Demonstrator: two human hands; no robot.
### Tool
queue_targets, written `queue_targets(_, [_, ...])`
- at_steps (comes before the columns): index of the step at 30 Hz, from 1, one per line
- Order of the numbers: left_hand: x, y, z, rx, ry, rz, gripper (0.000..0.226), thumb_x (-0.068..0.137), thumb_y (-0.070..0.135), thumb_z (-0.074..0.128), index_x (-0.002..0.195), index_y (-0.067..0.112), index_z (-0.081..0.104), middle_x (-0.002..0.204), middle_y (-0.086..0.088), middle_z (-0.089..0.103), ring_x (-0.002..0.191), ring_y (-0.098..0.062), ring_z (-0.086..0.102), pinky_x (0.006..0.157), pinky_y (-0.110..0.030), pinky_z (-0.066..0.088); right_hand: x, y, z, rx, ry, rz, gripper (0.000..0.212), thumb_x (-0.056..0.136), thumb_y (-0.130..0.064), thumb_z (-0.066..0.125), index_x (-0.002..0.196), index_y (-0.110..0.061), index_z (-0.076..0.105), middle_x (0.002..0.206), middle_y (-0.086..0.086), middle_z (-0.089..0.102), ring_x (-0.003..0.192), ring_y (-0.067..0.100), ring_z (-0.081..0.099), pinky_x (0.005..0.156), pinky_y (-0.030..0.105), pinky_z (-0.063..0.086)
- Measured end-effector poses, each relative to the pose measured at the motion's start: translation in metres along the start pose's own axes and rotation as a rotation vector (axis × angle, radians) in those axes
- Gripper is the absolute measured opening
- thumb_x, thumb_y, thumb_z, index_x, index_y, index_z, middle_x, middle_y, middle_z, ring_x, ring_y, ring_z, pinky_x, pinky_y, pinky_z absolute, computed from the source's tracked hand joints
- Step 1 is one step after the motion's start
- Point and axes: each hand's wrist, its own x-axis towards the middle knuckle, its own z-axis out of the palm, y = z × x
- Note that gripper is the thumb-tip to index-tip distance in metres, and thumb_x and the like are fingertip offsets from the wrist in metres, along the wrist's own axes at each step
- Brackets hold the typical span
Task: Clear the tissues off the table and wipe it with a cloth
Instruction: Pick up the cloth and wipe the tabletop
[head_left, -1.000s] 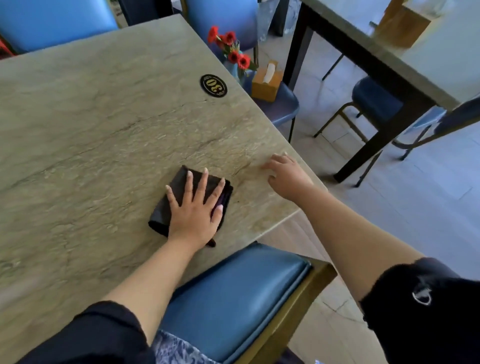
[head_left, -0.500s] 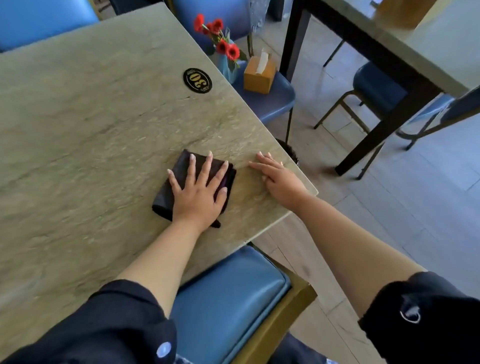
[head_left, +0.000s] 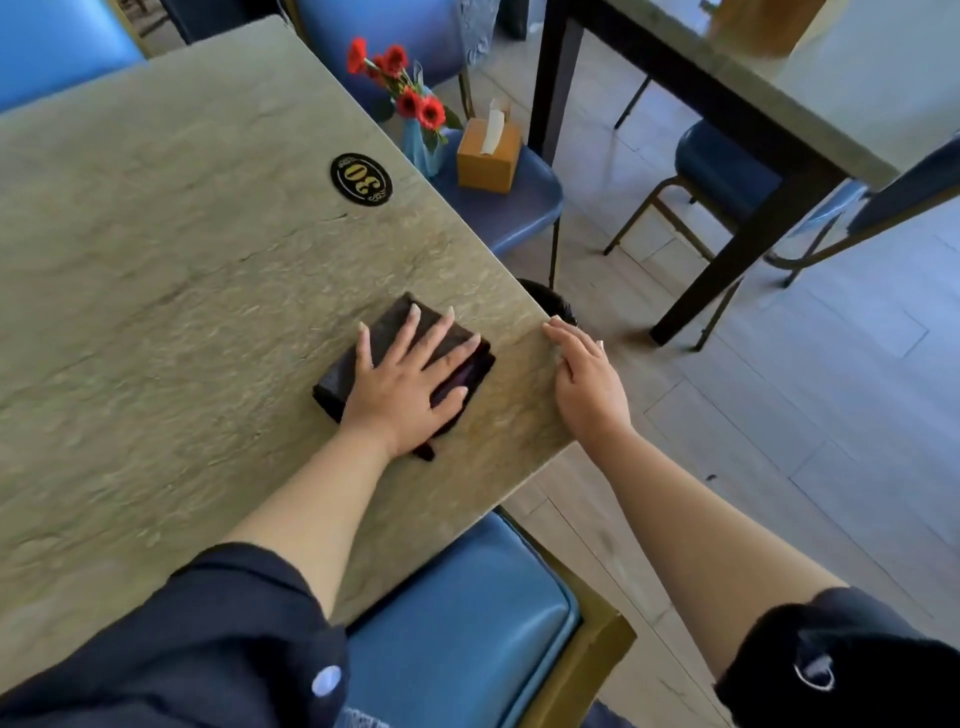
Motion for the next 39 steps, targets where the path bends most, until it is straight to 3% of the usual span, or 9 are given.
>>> queue_targets(2, [0.029,0.02,-0.002,-0.028,-0.006,-0.161,0.059,0.092,0.058,0.019,0.147,0.052,-0.001,0.162,0.013,-0.008,0.149,-0.025,-0.01,0.109,-0.072,-0.002,0.0,0.001,-0.005,0.035,-0.003,0.035,0.048,0.101,-0.014,0.029,0.139,-0.038,0.045,0.149,-0.016,0.037,0.137,0.013,0.032,0.108,0.031,0.03])
queue_targets(5, [0.051,0.053,-0.003,-0.031,-0.007,-0.186,0.059,0.094,0.054,0.017,0.149,0.047,-0.004,0.162,0.007,-0.012,0.148,-0.031,-0.014,0.106,-0.074,-0.004,0.003,0.004,-0.008,0.13,-0.006,0.101,0.048,0.102,-0.017,0.027,0.137,-0.045,0.044,0.141,-0.011,0.046,0.123,0.012,0.044,0.095,0.028,0.037])
queue_targets(9, [0.026,0.085,-0.003,0.022,-0.03,0.005,0.06,0.094,0.055,0.011,0.149,0.043,-0.009,0.162,0.004,-0.014,0.148,-0.034,-0.014,0.105,-0.074,-0.003,0.007,0.009,-0.012,0.319,0.017,0.129,0.044,0.102,-0.019,0.029,0.14,-0.04,0.041,0.135,-0.017,0.054,0.125,0.007,0.047,0.109,0.036,0.036])
queue_targets(15, [-0.021,0.06,0.002,0.021,0.013,0.382,0.063,0.09,0.06,0.035,0.149,0.048,0.015,0.162,0.009,0.006,0.15,-0.026,0.001,0.109,-0.072,0.006,0.013,0.014,-0.023,0.519,-0.035,0.213,0.037,0.102,-0.021,0.034,0.131,-0.034,0.052,0.122,-0.017,0.063,0.117,0.005,0.054,0.107,0.038,0.041])
queue_targets(21, [0.066,0.099,-0.002,0.013,-0.036,-0.16,0.06,0.091,0.061,0.016,0.147,0.05,-0.003,0.162,0.009,-0.009,0.149,-0.028,-0.012,0.108,-0.073,-0.001,0.038,0.026,-0.053,1.015,-0.176,0.46,0.035,0.103,-0.022,0.033,0.127,-0.007,0.054,0.121,0.014,0.065,0.109,0.022,0.064,0.099,0.034,0.048])
queue_targets(28, [0.078,0.149,-0.004,0.039,-0.066,-0.053,0.063,0.085,0.076,0.018,0.139,0.048,0.034,0.161,0.011,0.01,0.148,-0.029,-0.016,0.106,-0.074,-0.006,0.066,0.073,-0.089,0.866,-0.143,0.536,0.028,0.1,-0.018,0.041,0.116,-0.006,0.06,0.109,0.014,0.07,0.098,0.024,0.069,0.091,0.035,0.053])
queue_targets(31, [0.065,0.16,-0.005,0.038,-0.055,-0.089,0.081,0.08,0.083,0.016,0.147,0.039,0.025,0.162,0.011,0.0,0.147,-0.024,-0.019,0.11,-0.069,-0.008,0.076,0.085,-0.095,0.872,-0.157,0.558,0.027,0.099,-0.016,0.041,0.116,-0.004,0.059,0.104,0.014,0.071,0.095,0.024,0.07,0.081,0.031,0.055])
queue_targets(35, [0.052,0.175,-0.004,0.114,-0.151,-0.013,0.105,0.071,0.09,0.018,0.154,0.027,0.006,0.162,0.007,-0.01,0.147,-0.025,-0.019,0.113,-0.064,-0.008,0.085,0.088,-0.099,0.875,-0.205,0.568,0.023,0.098,-0.014,0.042,0.111,-0.006,0.06,0.101,0.013,0.07,0.095,0.024,0.07,0.089,0.033,0.053])
queue_targets(39, [0.052,0.171,-0.011,0.091,-0.257,0.141,0.074,0.089,0.062,0.024,0.154,0.031,0.003,0.161,0.011,-0.014,0.144,-0.025,-0.027,0.113,-0.062,-0.012,0.089,0.086,-0.104,0.854,-0.272,0.548,0.021,0.098,-0.015,0.042,0.107,-0.009,0.059,0.101,0.01,0.07,0.094,0.023,0.07,0.08,0.03,0.053])
